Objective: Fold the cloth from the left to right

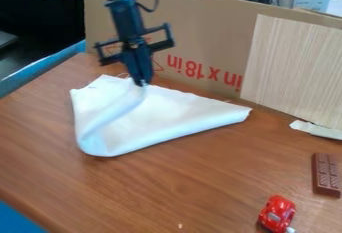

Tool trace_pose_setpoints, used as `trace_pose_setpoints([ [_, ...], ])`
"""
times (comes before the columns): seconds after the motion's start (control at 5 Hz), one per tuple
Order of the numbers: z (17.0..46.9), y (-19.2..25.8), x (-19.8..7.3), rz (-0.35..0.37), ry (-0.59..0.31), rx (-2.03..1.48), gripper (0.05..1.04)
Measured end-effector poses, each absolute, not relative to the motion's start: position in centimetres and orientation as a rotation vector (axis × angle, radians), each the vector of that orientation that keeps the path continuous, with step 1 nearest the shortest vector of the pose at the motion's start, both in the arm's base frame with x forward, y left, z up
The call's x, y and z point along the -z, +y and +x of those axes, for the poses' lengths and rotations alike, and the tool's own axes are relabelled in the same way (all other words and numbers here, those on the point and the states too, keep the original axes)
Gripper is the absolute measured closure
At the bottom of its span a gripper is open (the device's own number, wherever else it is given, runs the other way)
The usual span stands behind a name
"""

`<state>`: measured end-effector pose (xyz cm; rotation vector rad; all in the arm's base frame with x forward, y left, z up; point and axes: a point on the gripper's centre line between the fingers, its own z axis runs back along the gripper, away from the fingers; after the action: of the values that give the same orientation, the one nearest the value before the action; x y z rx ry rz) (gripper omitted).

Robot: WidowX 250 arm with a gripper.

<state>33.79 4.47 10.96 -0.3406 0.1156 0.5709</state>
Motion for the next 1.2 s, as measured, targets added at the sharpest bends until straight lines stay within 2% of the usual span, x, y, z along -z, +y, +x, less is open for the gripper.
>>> trace_pose_setpoints([
  [0.4,38.1,-0.4,-11.7,-0.353,0.146,-0.612,1.033],
  [0.6,40.4,-1.5,-11.9,-0.365,0.132,-0.632,1.033],
  [1.0,44.8,-1.0,-10.5,-0.364,0.097,-0.699,1.033],
  [1.2,45.7,-1.4,-9.6,-0.359,0.096,-0.709,1.033],
])
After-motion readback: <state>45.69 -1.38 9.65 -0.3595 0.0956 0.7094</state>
